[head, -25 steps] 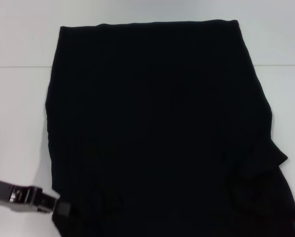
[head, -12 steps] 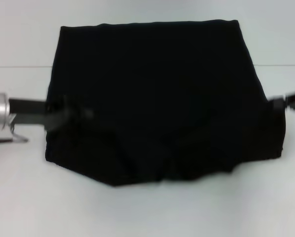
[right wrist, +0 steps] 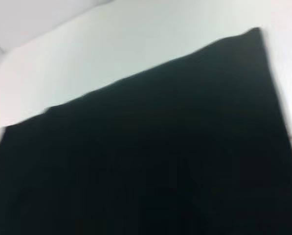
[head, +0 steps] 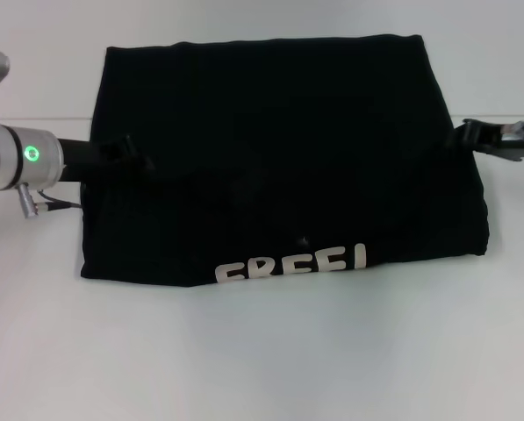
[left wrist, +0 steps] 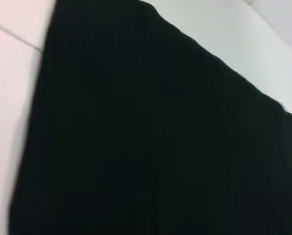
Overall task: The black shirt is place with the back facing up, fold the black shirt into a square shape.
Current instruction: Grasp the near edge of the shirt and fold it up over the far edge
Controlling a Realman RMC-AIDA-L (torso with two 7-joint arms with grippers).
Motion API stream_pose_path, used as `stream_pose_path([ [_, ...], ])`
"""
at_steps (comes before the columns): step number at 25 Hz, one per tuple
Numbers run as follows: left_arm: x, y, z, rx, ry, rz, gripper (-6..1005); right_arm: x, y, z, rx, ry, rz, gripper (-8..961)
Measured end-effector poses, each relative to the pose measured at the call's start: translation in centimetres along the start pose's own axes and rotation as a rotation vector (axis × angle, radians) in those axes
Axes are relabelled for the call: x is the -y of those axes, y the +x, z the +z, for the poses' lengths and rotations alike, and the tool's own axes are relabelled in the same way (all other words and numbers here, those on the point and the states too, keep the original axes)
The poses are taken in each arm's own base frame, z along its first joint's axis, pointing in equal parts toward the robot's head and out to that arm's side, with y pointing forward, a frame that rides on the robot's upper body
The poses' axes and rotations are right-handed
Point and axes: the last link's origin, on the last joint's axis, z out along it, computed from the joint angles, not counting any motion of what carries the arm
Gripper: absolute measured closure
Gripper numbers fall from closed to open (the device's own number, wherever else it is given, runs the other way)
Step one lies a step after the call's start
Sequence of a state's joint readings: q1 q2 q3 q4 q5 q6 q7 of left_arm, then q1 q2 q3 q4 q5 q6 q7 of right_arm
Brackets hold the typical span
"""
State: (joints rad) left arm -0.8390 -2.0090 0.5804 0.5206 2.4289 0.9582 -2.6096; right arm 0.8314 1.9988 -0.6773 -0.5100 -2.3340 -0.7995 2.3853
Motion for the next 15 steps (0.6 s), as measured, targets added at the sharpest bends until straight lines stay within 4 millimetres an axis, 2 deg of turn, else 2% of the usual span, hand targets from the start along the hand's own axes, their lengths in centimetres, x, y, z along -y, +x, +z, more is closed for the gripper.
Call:
stream_pose_path([
  [2, -0.1, 0.1, 0.2, -0.013, 0.014, 0.021, 950, -0.4, 0.5, 1.0, 0.02, 0.041, -0.019, 908],
  [5, -0.6, 0.8, 0.3, -0.066, 0.031, 0.068, 949, -0.8, 0.5, 1.5, 0.047, 0.064, -0.039, 908],
  [15, -2.1, 3.8, 0.6, -0.198, 0.087, 0.138, 944, -1.3, -3.8, 1.3, 0.179, 0.14, -0.106, 907],
])
